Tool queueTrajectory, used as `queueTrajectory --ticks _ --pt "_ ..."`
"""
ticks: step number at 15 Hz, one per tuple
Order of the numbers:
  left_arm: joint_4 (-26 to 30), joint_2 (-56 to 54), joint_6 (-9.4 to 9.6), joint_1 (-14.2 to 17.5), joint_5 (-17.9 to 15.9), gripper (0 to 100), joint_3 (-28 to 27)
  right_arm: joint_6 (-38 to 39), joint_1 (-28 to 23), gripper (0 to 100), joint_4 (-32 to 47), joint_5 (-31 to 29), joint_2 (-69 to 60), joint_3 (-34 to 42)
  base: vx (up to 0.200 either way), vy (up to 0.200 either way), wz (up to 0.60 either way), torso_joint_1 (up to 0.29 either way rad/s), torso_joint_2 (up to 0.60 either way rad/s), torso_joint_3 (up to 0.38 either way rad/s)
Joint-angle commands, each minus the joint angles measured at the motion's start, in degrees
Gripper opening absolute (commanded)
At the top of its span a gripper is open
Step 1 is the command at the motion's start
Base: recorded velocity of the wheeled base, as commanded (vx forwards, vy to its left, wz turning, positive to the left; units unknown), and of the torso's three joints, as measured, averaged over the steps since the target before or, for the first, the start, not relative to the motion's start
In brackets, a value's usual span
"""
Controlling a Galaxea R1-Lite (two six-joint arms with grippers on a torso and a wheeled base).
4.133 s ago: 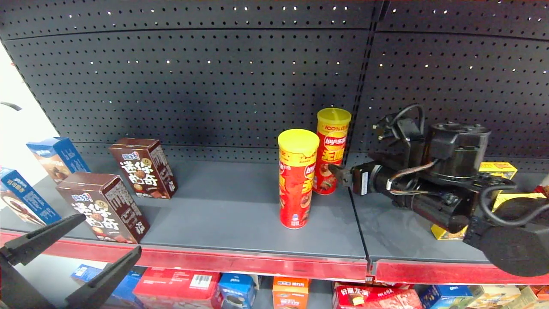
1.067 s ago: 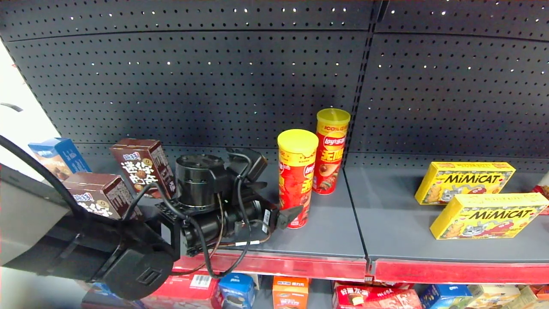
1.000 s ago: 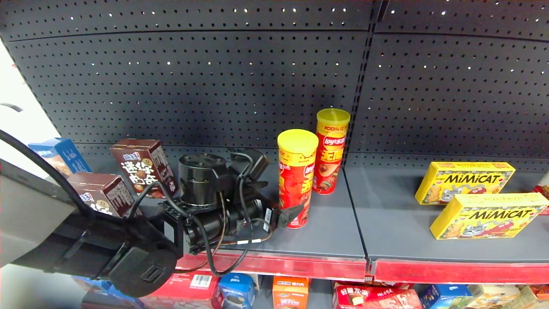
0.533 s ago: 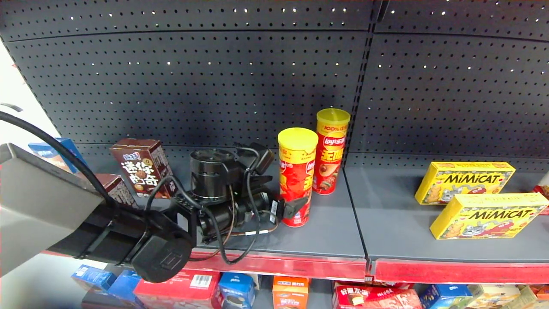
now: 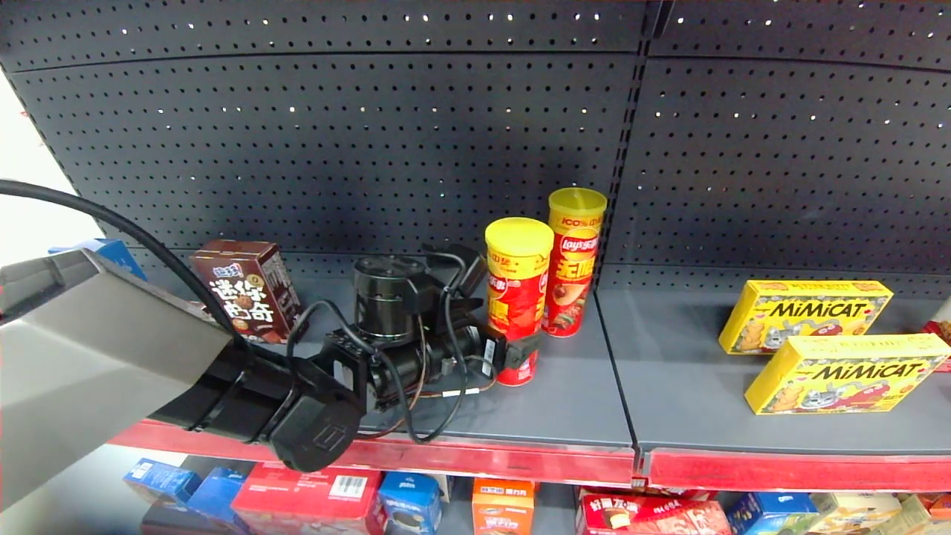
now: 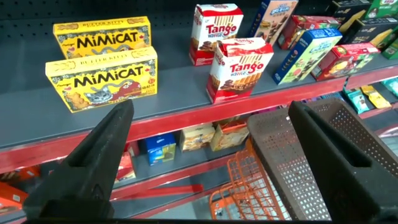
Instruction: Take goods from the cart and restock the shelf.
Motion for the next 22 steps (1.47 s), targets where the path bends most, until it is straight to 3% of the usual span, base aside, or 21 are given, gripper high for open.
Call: queueTrajectory --ticks 1,3,9,14,15,22 --pt "-0.05 0.33 -0.02 -0.66 -0.02 100 -0.05 -0.01 0.01 100 -0.1 -0.01 -0.03 0.09 0.0 0.0 0.0 0.0 0.0 0.0" --pt "-0.05 0.86 -0.02 -1.89 0.6 100 -0.75 -0.01 0.01 100 -0.1 -0.01 -0.03 0.36 0.0 0.0 0.0 0.0 0.0 0.0" --pt "0.04 3.85 -1.25 -1.18 2.09 100 -5.58 -0.01 0.01 100 1.92 -0.01 -1.61 0.71 0.0 0.0 0.0 0.0 0.0 0.0" --pt "-0.75 4.73 -1.34 -1.36 2.27 100 -6.2 -0.01 0.01 100 2.62 -0.09 -2.31 0.71 0.0 0.0 0.0 0.0 0.0 0.0" --pt "-0.84 4.73 -1.25 -1.36 2.27 0 -6.11 -0.01 0.01 100 2.62 -0.09 -2.31 0.71 0.0 0.0 0.0 0.0 0.0 0.0" --pt "-0.84 4.11 -1.25 -2.15 2.18 0 -4.27 -0.01 0.01 100 2.62 -0.09 -2.49 0.71 0.0 0.0 0.0 0.0 0.0 0.0"
